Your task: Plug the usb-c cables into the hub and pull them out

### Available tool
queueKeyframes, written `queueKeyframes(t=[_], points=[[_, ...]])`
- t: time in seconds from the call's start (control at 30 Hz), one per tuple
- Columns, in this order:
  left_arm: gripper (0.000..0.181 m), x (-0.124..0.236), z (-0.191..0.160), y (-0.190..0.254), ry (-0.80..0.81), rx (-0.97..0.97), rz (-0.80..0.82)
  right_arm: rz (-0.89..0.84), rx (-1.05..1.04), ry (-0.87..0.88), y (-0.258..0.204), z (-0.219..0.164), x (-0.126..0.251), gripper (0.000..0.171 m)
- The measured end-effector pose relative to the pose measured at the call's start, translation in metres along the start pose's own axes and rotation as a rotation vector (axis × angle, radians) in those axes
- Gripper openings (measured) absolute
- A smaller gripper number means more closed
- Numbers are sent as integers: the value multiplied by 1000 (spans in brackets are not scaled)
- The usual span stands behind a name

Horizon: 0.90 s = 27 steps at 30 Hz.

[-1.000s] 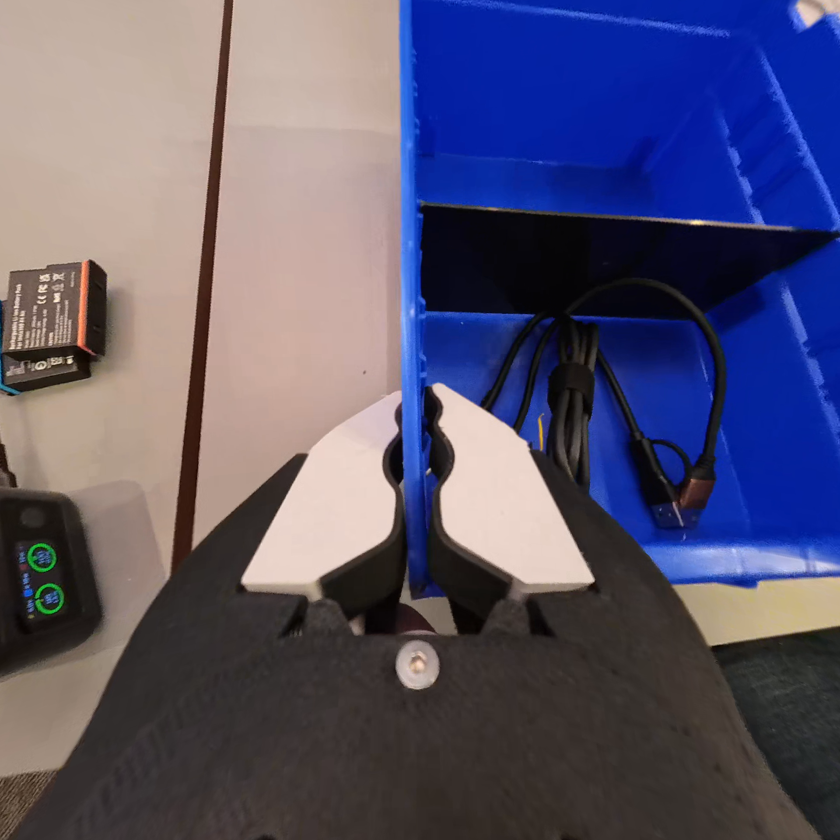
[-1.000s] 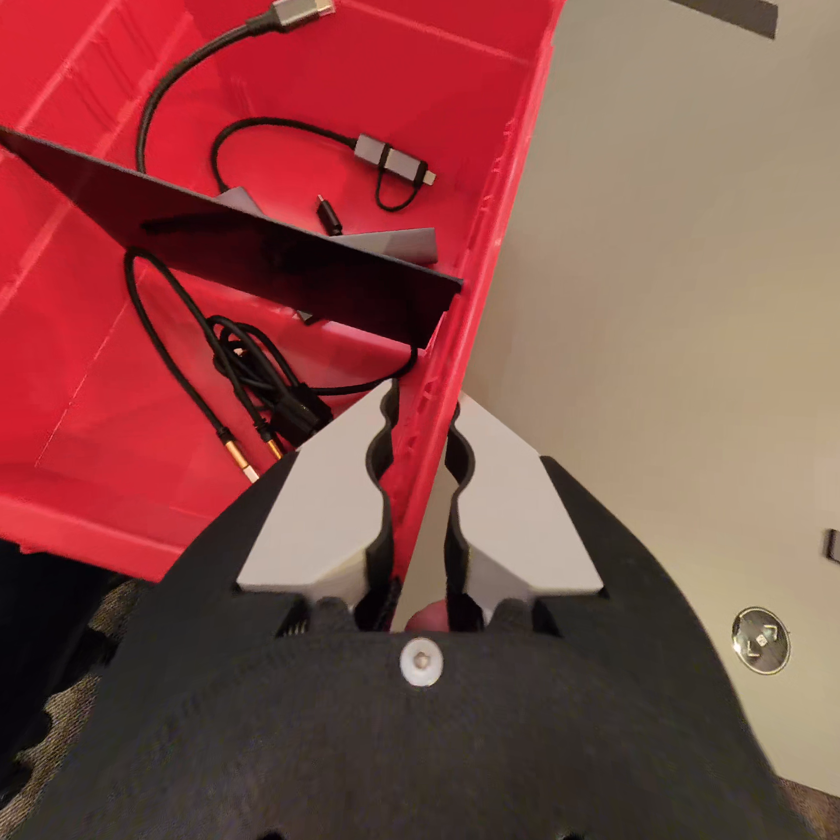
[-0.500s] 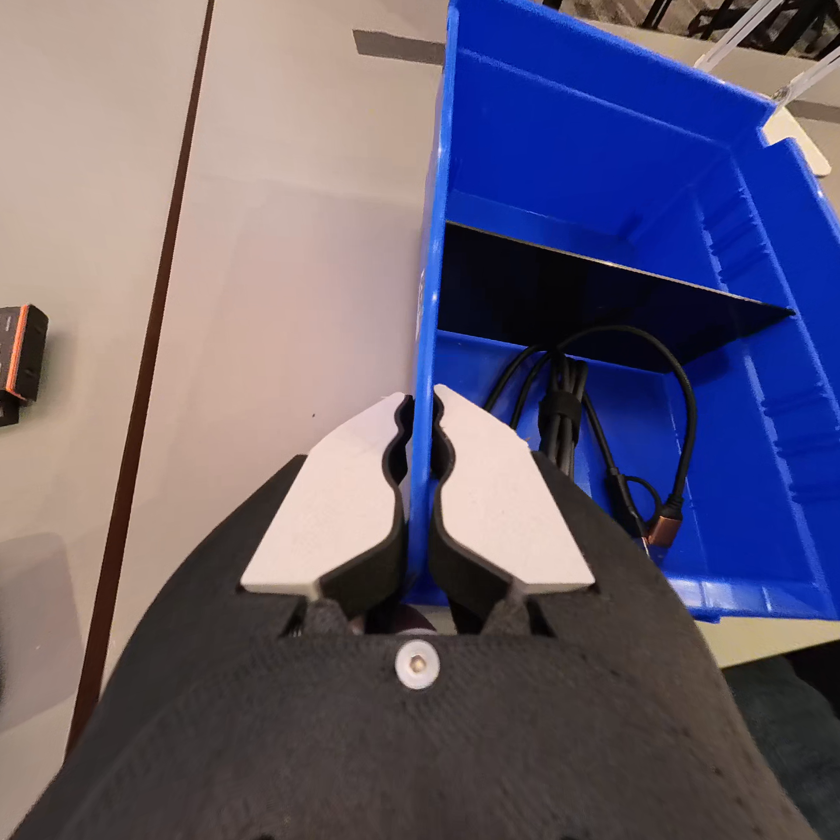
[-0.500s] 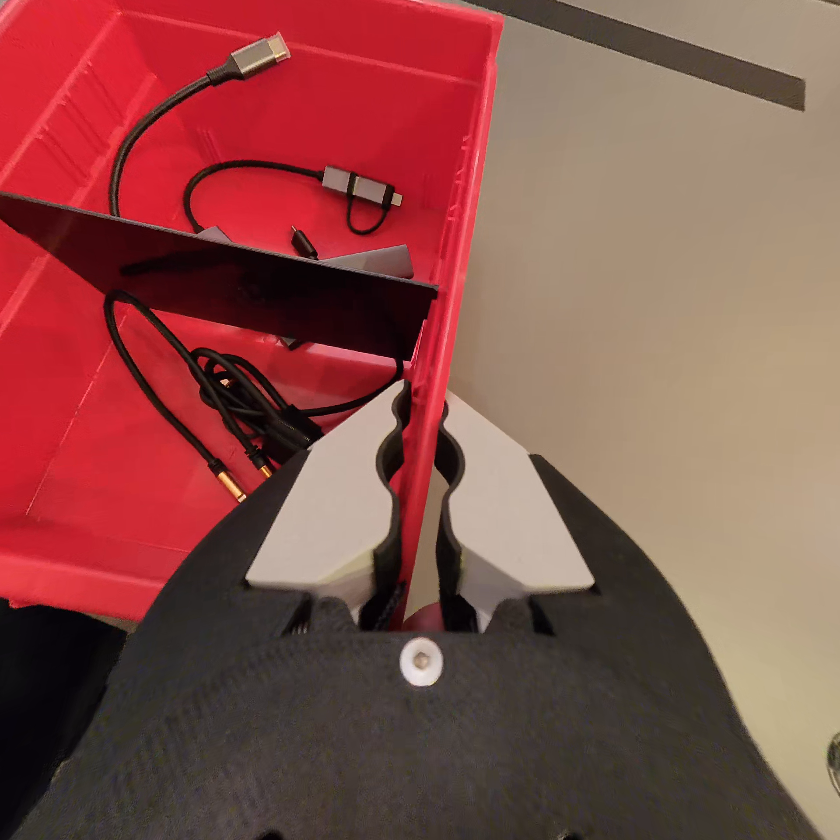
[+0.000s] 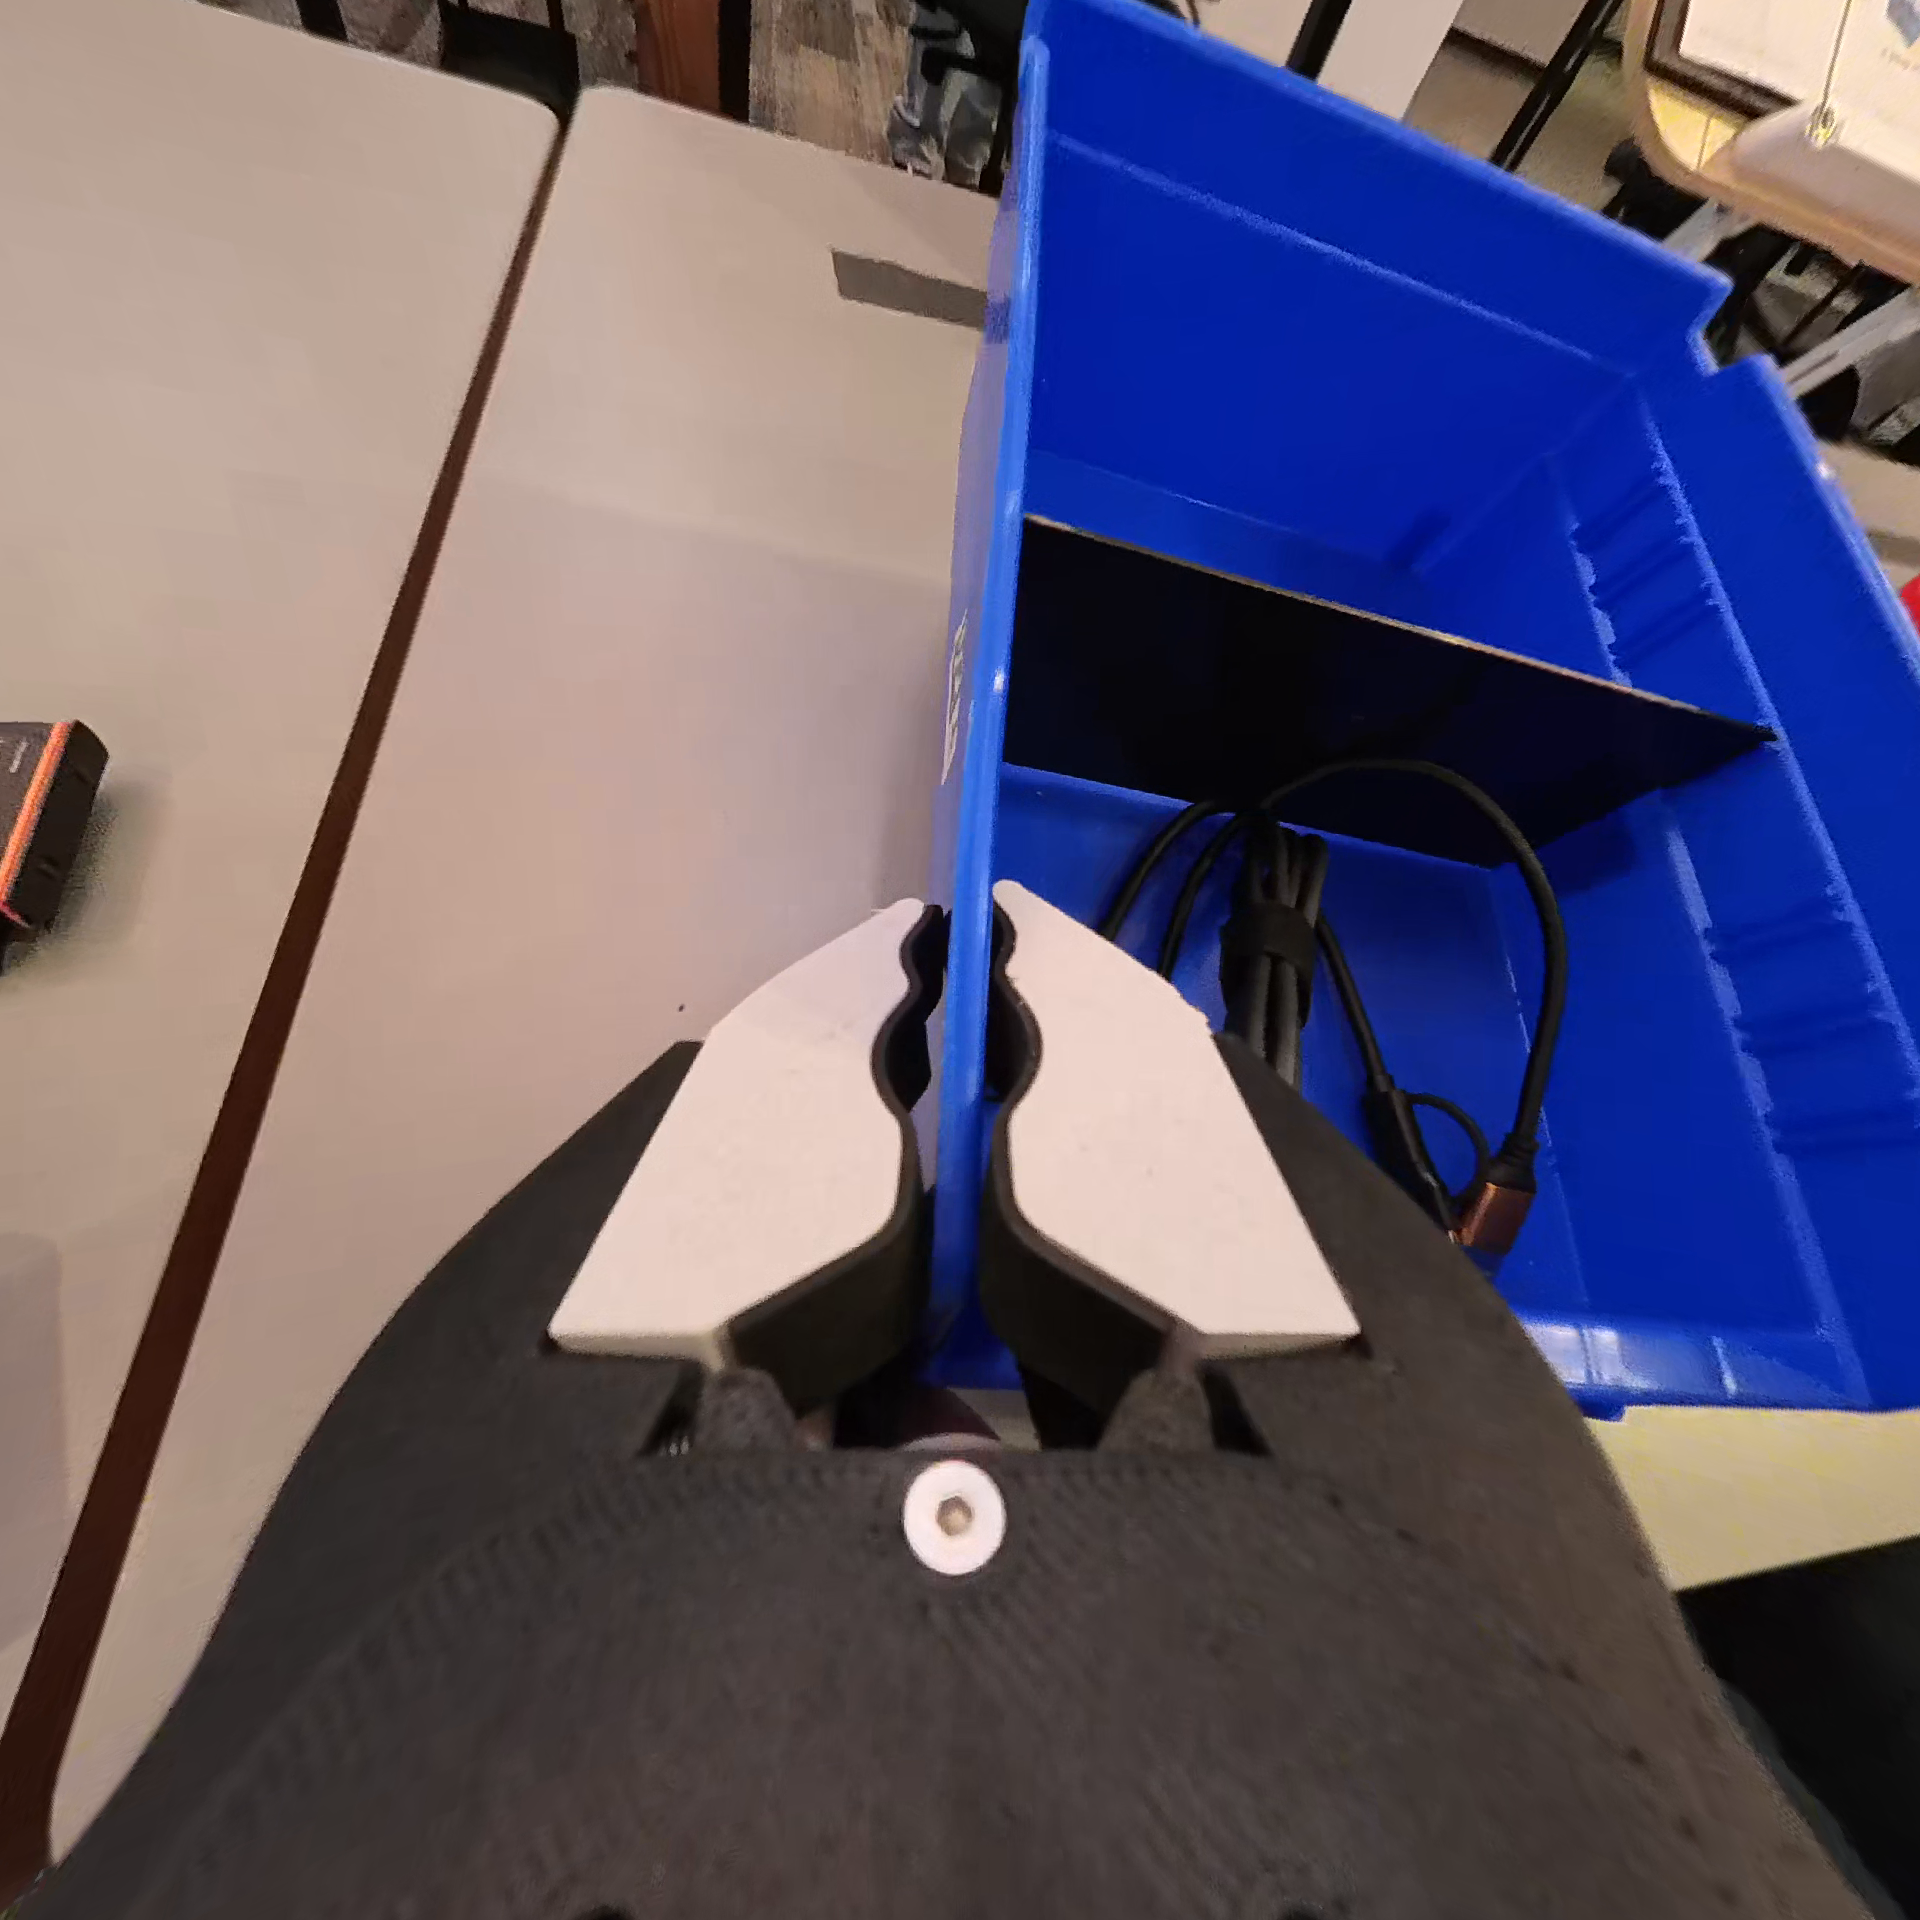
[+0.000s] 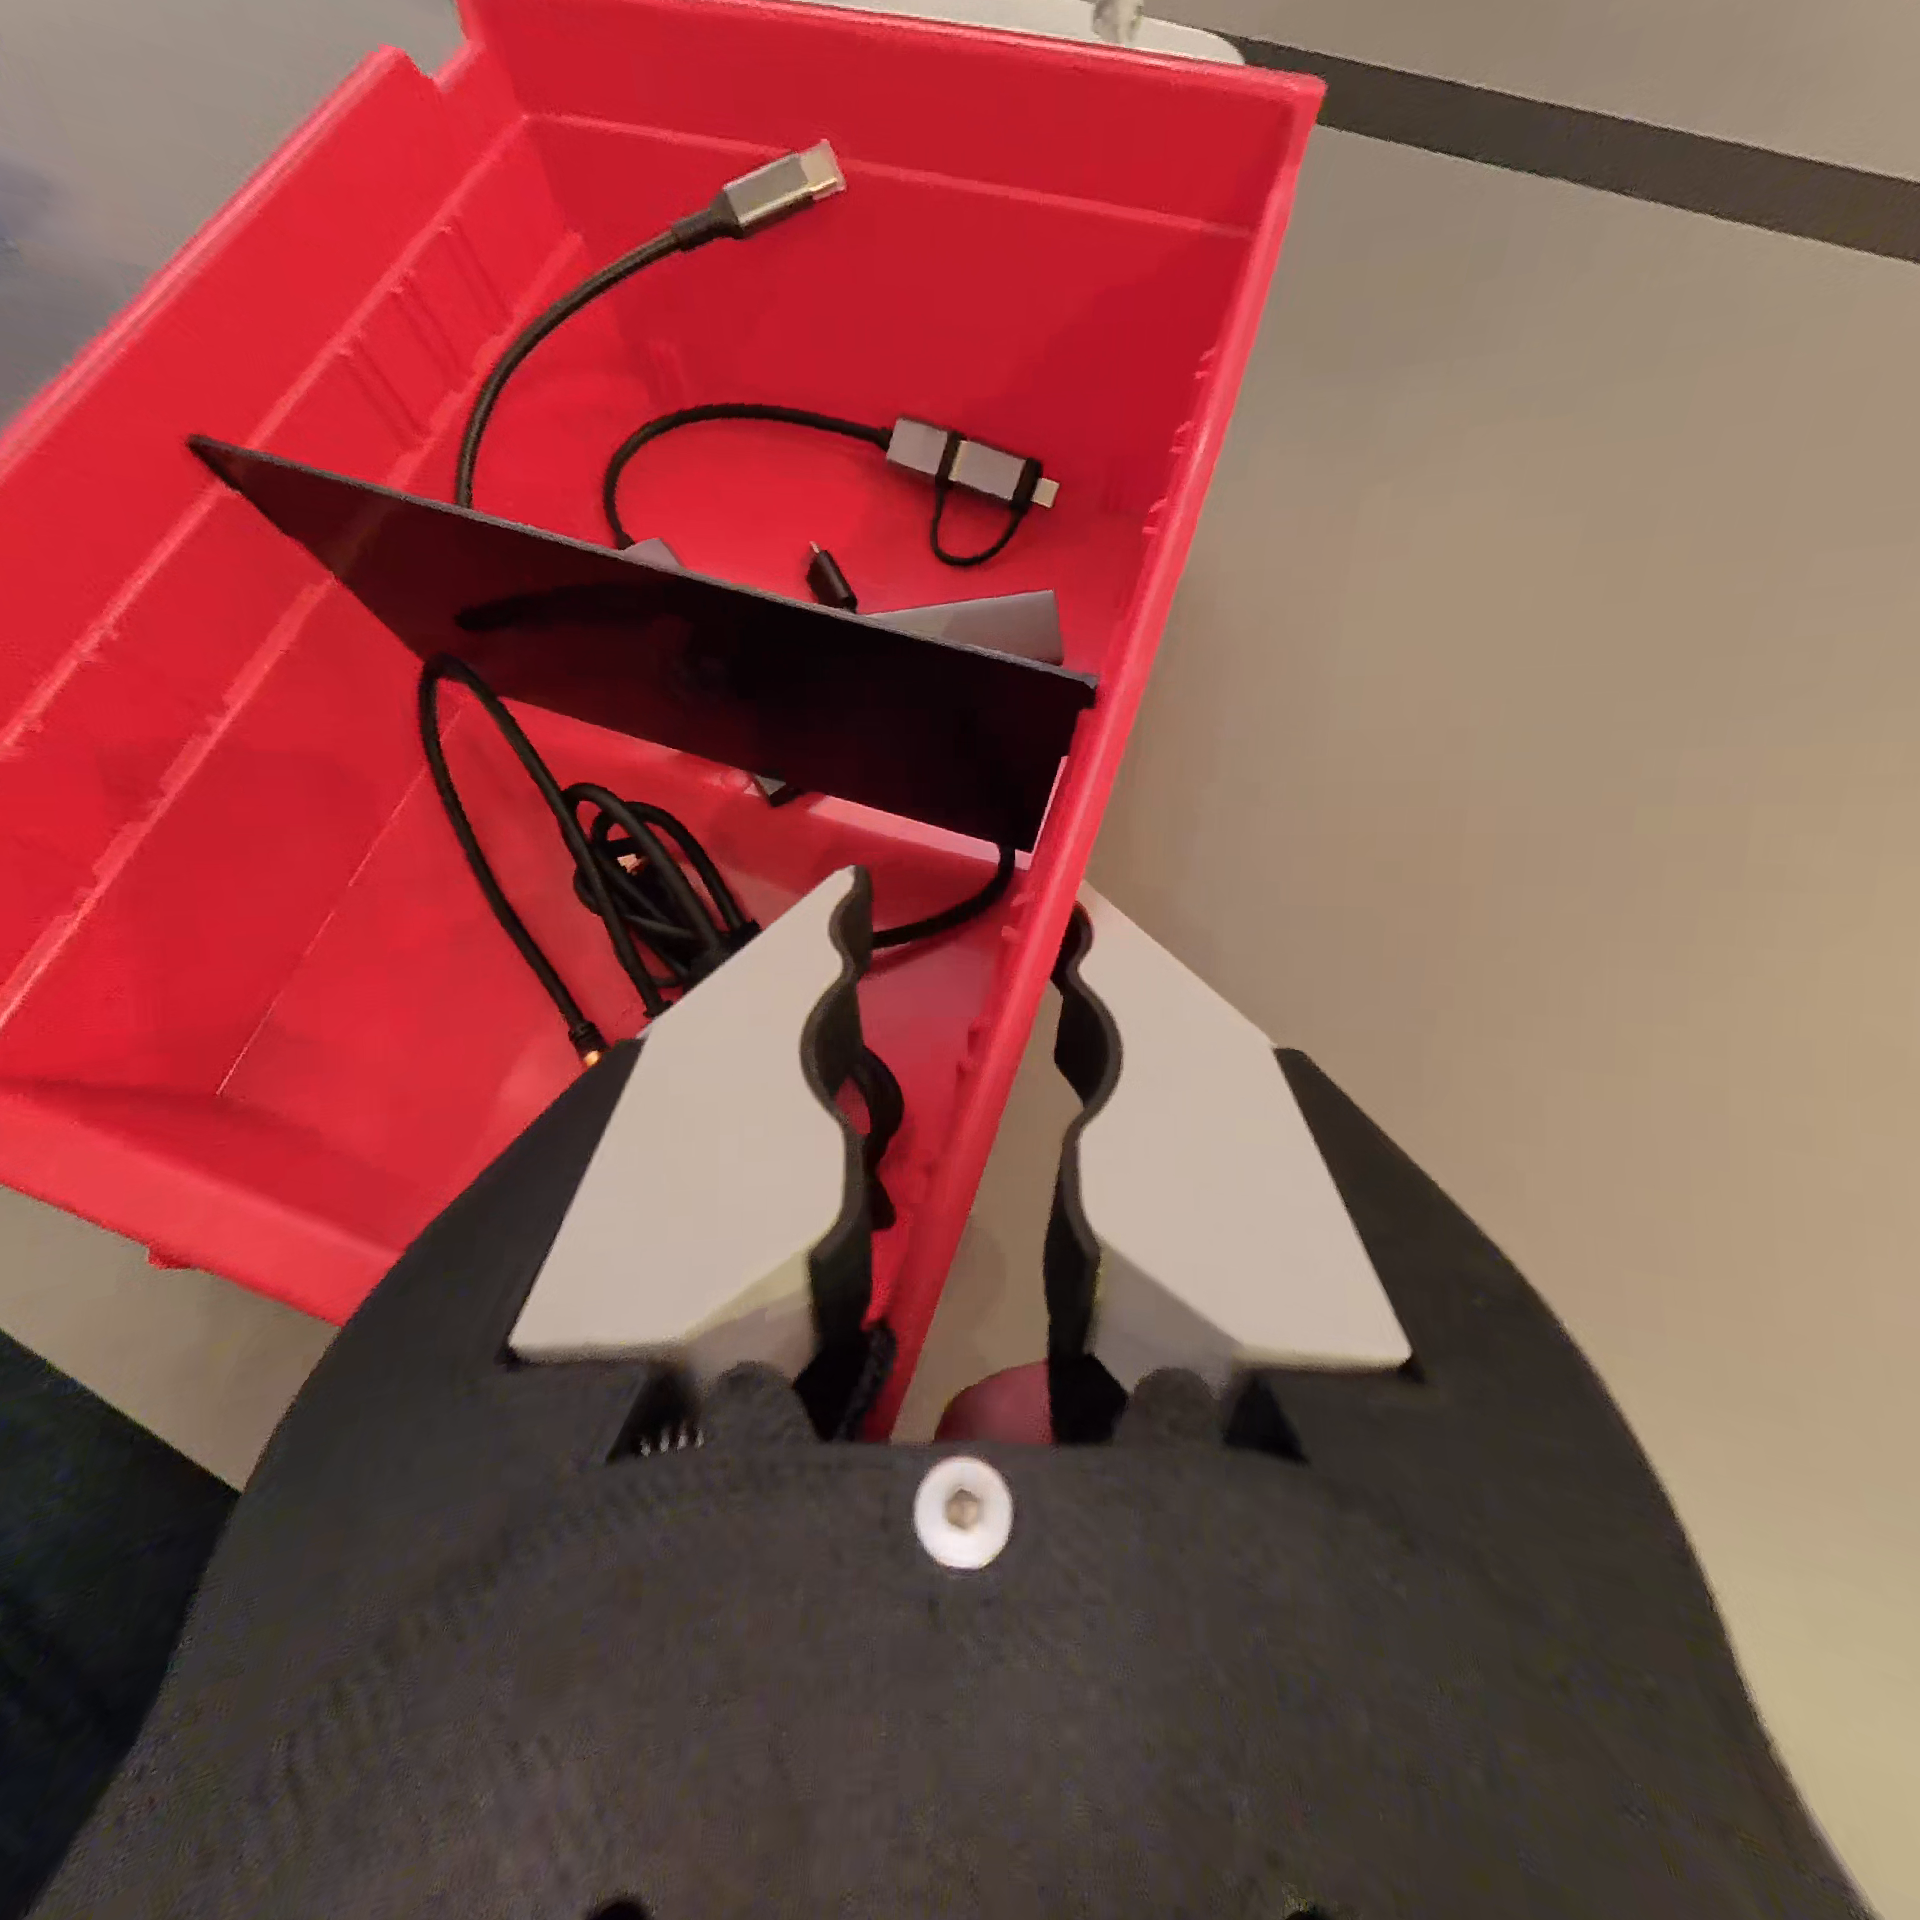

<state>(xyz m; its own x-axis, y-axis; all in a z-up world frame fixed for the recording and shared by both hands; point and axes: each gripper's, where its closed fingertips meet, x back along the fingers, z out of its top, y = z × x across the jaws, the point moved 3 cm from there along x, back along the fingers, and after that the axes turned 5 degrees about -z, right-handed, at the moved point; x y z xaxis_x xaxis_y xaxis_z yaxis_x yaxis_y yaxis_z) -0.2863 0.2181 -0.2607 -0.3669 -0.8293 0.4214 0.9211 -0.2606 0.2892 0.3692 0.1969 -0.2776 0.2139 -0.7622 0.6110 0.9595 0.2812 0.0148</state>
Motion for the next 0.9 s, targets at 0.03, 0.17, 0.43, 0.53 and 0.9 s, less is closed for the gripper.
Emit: queueKeyframes(t=[0.03, 0.17, 0.43, 0.53, 0.9], points=[[4, 2, 2, -1, 12, 4, 1, 9, 4, 3, -5, 2, -3, 32], [3, 9, 12, -2, 66, 29, 2, 49, 9, 5, -27, 12, -16, 38], [5, 26, 30, -5, 160, 76, -10, 116, -6, 27, -79, 33, -49, 54], [5, 34, 38, -4, 196, 85, -13, 148, -5, 34, -101, 44, -62, 55], [3, 63, 63, -4, 308, 112, -51, 255, 45, 38, -208, 76, -110, 69]])
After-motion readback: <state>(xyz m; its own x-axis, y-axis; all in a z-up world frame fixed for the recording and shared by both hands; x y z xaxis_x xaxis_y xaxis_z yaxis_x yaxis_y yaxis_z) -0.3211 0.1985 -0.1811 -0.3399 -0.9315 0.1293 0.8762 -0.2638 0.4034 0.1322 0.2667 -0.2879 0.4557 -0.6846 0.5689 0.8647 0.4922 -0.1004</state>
